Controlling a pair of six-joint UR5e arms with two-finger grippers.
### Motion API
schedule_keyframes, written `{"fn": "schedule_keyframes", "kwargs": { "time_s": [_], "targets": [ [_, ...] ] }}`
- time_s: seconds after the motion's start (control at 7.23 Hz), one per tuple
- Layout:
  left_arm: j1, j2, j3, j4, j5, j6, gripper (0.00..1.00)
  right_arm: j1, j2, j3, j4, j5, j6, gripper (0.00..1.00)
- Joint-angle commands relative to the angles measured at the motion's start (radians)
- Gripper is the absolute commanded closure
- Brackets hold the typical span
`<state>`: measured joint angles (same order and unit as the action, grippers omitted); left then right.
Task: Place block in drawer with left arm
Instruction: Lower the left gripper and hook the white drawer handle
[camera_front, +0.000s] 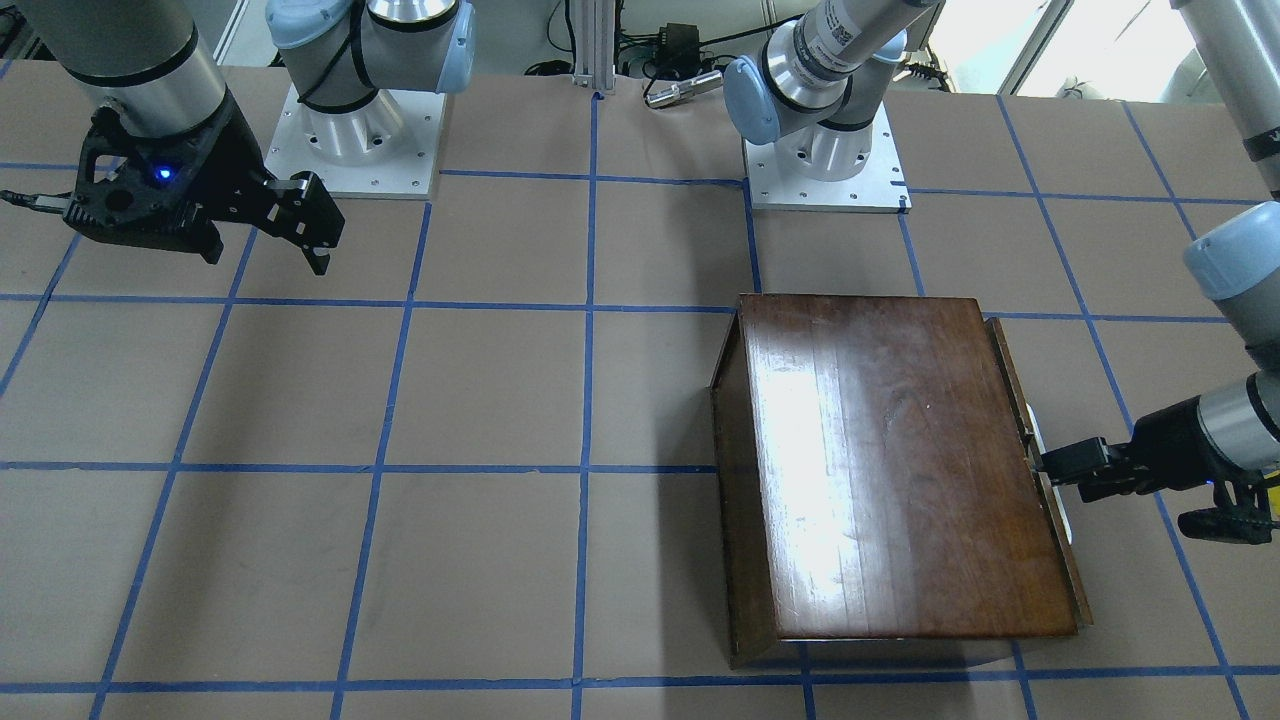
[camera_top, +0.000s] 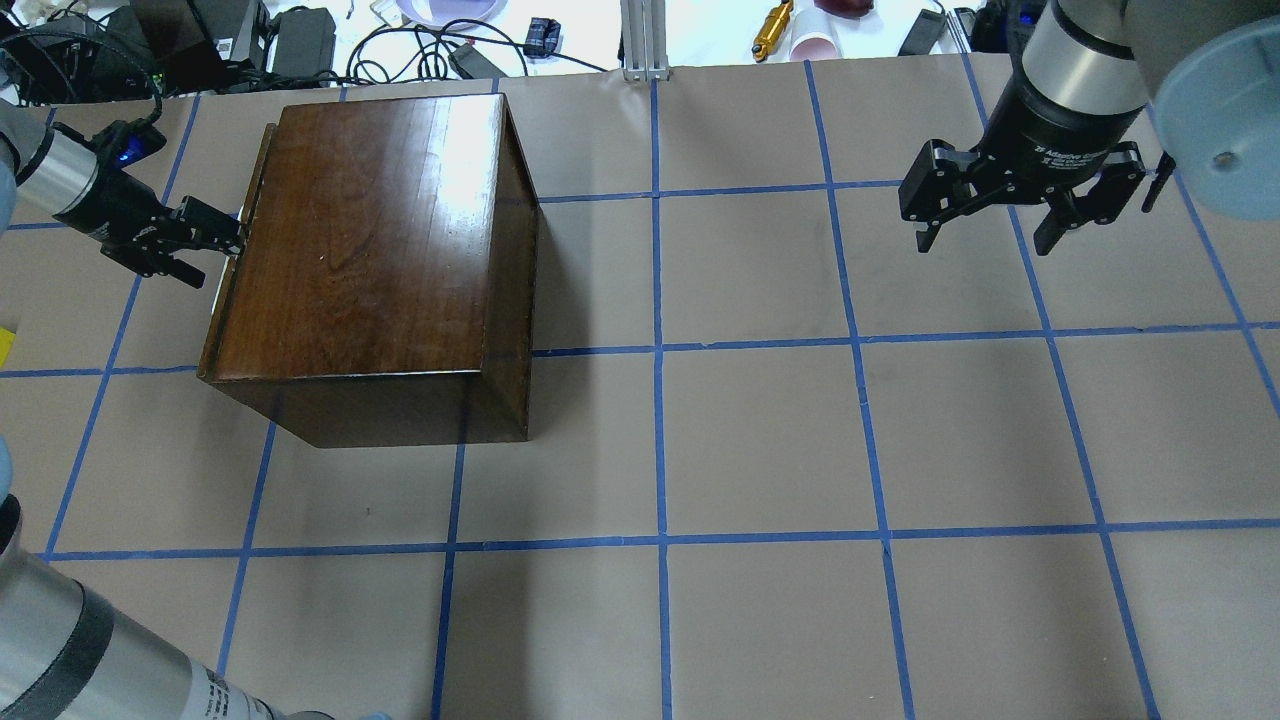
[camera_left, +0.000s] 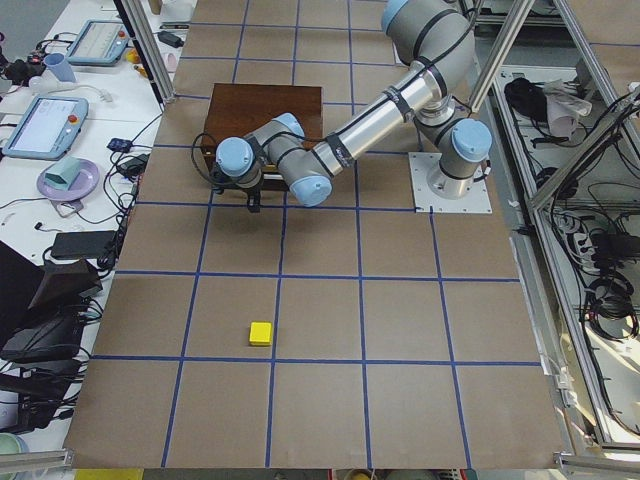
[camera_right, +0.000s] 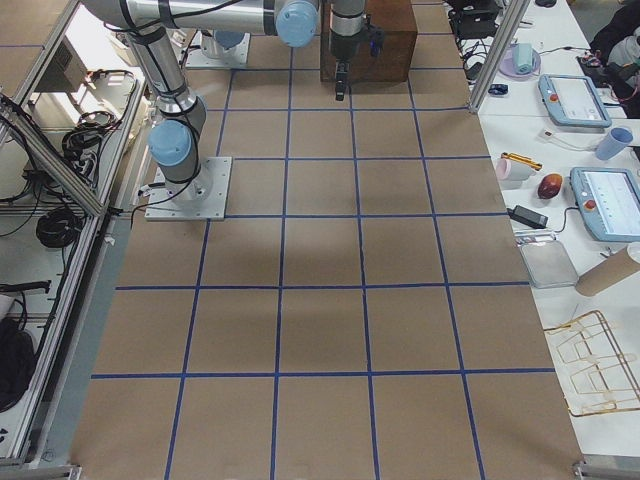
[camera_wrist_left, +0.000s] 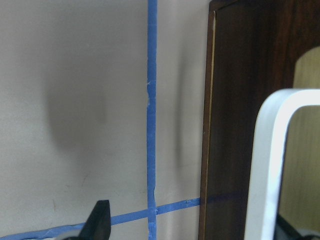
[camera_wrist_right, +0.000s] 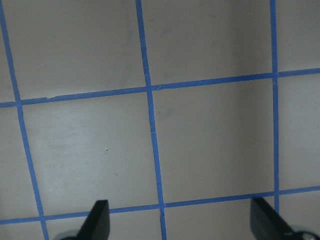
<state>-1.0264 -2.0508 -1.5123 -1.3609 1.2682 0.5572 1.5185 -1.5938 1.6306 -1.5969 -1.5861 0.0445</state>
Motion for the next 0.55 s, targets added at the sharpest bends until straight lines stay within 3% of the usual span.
{"fn": "schedule_keyframes", "kwargs": {
  "time_s": [0.0, 0.42],
  "targets": [
    [0.000, 0.001, 0.001, 0.000, 0.000, 0.003, 0.00, 0.000, 0.000, 0.000, 0.000, 0.000, 0.000, 0.00],
    [0.000, 0.001, 0.003, -0.001, 0.014, 0.023, 0.00, 0.000, 0.000, 0.000, 0.000, 0.000, 0.000, 0.00]
  ]
}}
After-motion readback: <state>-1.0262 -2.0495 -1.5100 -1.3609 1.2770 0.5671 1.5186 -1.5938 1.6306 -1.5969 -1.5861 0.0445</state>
